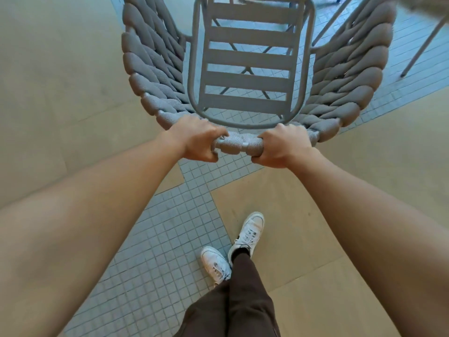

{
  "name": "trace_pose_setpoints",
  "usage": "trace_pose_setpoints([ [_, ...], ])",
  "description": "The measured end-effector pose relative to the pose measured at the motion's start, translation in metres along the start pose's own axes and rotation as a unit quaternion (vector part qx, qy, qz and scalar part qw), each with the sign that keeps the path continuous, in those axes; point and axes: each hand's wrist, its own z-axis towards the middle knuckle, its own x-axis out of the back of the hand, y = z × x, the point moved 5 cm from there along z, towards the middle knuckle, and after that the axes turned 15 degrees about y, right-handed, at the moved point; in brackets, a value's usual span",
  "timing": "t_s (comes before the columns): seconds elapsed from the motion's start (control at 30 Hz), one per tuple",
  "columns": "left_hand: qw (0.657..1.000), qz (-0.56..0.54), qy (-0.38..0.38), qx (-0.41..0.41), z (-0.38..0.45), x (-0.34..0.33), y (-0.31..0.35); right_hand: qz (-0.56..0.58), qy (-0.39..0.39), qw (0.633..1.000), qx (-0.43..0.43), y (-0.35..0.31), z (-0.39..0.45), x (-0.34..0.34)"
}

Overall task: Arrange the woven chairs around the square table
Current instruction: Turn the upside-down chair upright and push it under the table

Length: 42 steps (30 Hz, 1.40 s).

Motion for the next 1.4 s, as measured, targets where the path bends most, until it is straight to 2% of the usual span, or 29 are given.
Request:
trace_pose_setpoints([
  [0.1, 0.998, 0.014, 0.062, 0.028, 0.019, 0.007, -0.013, 0.000, 0.015, 1.000, -0.022, 0.012, 0.020, 0.007],
  [0.3, 0.994, 0.020, 0.104, 0.020, 0.070, 0.023, -0.051, 0.019, 0.024, 0.999, -0.019, 0.038, 0.075, 0.022],
  [0.5, 0.993, 0.035, 0.109, -0.038, 0.115, 0.030, -0.086, 0.032, 0.031, 0.999, -0.009, 0.051, 0.120, 0.030],
  [0.9, 0.990, 0.033, 0.121, -0.069, 0.164, 0.032, -0.138, 0.042, 0.041, 0.998, -0.015, 0.062, 0.178, 0.037],
  [1.4, 0.984, 0.007, 0.129, -0.123, 0.223, 0.045, -0.216, 0.015, -0.004, 0.995, -0.099, 0.060, 0.259, 0.053],
])
